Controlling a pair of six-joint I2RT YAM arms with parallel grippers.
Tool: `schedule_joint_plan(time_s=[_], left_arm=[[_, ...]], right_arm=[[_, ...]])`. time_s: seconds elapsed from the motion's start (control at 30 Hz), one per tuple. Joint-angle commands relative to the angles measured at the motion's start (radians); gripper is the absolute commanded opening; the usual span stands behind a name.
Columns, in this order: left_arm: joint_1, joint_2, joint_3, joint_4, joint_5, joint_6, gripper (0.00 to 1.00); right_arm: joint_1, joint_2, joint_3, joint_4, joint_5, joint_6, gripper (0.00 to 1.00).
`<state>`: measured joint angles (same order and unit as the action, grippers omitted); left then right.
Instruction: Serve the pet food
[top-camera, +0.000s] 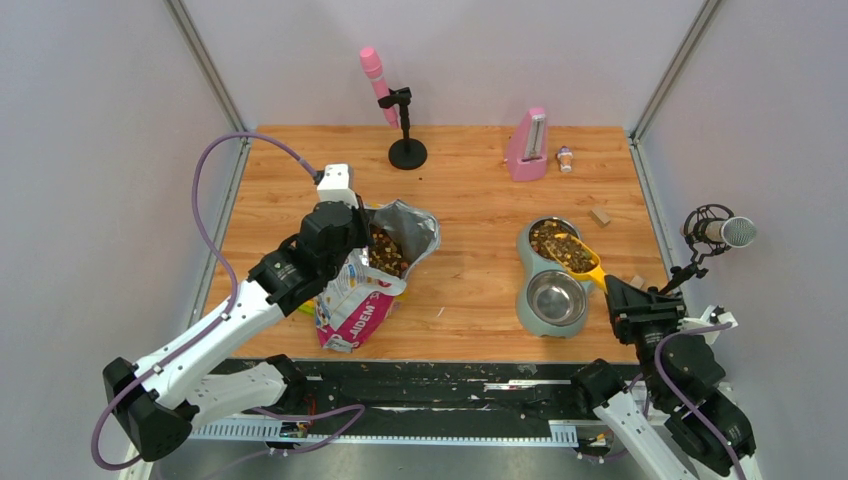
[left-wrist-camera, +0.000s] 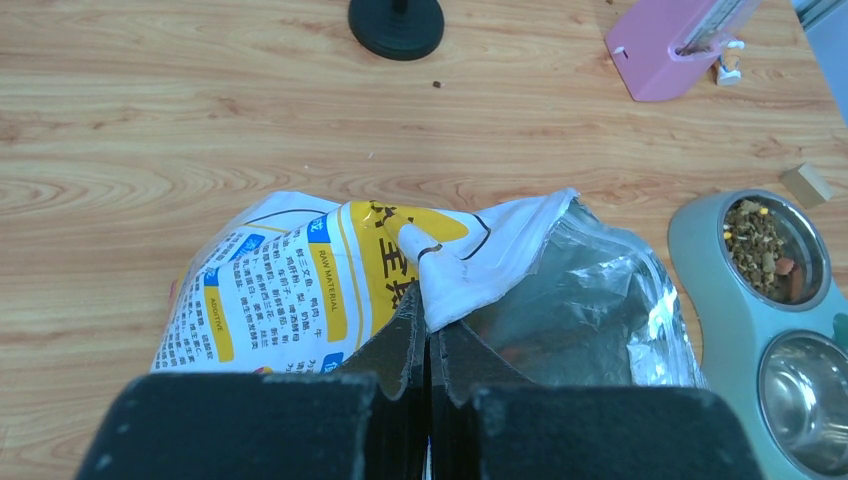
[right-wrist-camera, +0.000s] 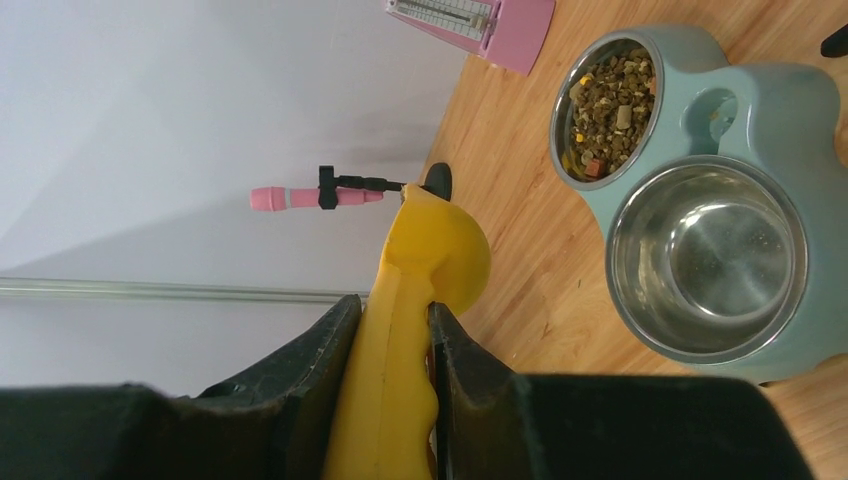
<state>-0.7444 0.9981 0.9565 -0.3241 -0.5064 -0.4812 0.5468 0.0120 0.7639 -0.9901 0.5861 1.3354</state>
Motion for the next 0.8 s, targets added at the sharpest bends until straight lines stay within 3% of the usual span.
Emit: schedule_joint_plan(time_s=[0.0, 0.77], left_arm=[[-0.004, 0.012, 0.034, 0.05, -0.01, -0.003, 0.0], [-0.004, 0.045, 0.042, 0.053, -0.011, 0.0, 0.0]], right_arm=[[-0.001, -0.009, 0.046, -0.202, 0.099, 0.211, 0.0], [0.0, -0.009, 0.125, -0.491, 0.146, 0.329, 0.0]])
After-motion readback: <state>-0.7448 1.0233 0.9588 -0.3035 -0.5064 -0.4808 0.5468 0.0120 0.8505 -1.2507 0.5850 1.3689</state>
